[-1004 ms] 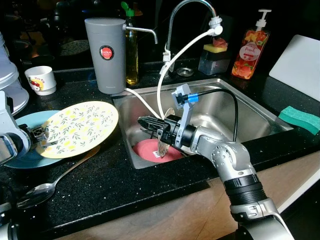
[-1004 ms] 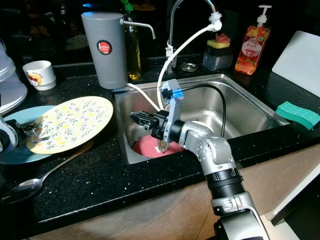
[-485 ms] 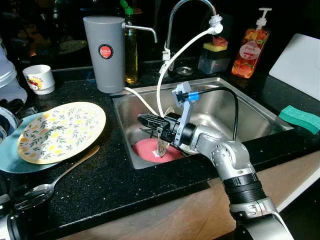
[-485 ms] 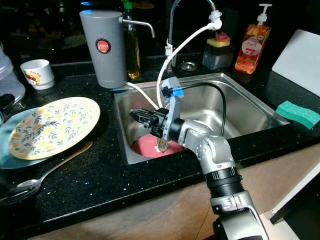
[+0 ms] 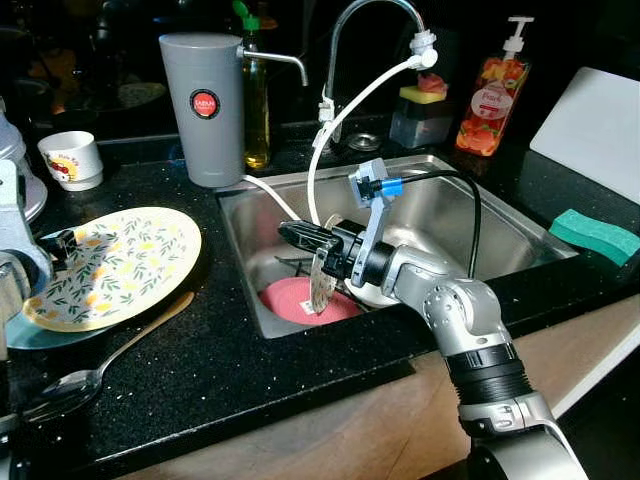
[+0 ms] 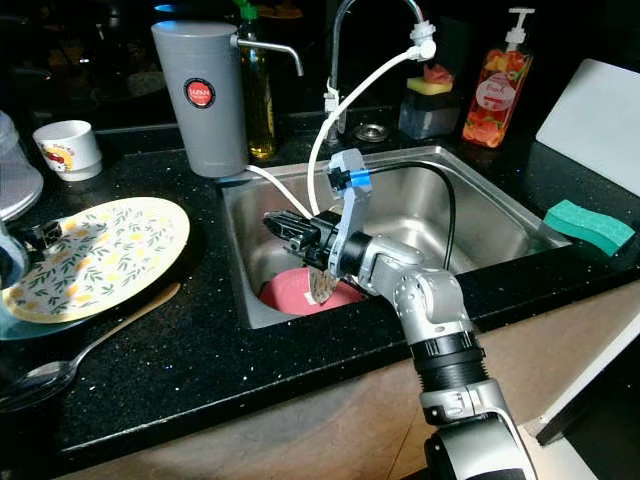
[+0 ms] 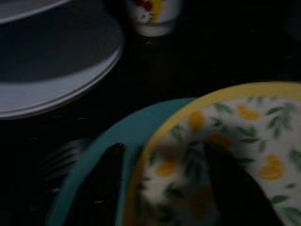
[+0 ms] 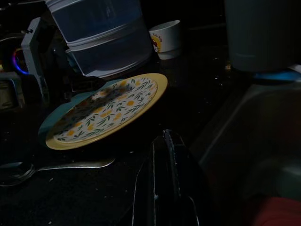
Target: Kitchen organization
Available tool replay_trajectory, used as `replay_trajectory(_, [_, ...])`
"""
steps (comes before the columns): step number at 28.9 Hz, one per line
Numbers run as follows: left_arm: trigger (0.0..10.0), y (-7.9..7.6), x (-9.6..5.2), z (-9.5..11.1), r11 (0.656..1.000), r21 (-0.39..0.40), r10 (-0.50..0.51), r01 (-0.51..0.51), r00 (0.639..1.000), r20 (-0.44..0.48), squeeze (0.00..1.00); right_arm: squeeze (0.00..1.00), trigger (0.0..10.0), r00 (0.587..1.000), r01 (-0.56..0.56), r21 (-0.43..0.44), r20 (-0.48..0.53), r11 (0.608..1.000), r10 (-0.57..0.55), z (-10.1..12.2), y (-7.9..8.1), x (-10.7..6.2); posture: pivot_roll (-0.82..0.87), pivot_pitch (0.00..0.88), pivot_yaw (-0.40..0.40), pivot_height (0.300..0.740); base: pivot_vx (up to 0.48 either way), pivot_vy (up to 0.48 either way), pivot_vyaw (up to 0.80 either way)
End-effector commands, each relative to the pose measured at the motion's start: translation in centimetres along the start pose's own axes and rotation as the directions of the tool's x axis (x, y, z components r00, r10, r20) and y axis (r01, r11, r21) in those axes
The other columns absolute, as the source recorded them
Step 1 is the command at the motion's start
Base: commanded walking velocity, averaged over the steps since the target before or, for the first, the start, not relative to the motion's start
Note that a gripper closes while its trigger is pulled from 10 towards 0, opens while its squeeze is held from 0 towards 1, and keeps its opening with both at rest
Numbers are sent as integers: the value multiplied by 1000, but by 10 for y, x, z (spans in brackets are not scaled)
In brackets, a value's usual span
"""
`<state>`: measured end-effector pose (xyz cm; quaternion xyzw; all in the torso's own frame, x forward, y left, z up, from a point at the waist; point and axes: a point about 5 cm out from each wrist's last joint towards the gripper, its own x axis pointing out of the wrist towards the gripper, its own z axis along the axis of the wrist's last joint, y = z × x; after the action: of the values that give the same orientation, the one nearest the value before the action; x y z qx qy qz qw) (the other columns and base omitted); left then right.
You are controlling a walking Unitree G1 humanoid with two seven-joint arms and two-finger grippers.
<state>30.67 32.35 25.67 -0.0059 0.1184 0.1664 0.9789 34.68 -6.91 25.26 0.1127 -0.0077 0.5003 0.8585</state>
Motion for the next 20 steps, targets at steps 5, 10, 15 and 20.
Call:
replay_trajectory(5, [10000,13,-3,-5,995,55,83,-80,995,-54,1000,0,10000,1000,-23,-7,-20,1000,23,-2,1,1,84,56,-14,740,0,0,0])
replay_trajectory(10, [10000,14,-3,-10,994,80,80,-74,994,-78,1000,0,10000,999,-39,-9,-33,999,38,-4,3,1,84,56,-14,740,0,0,0])
replay_trajectory(15, [10000,7,-2,-19,997,82,27,-16,991,-133,722,0,10000,998,-44,-14,-39,999,44,-5,4,1,84,56,-14,740,0,0,0])
replay_trajectory(20, [10000,-5,-1,-31,989,109,-68,96,971,-231,0,0,10000,999,-37,-13,-31,999,37,-5,4,1,109,74,17,740,0,0,0])
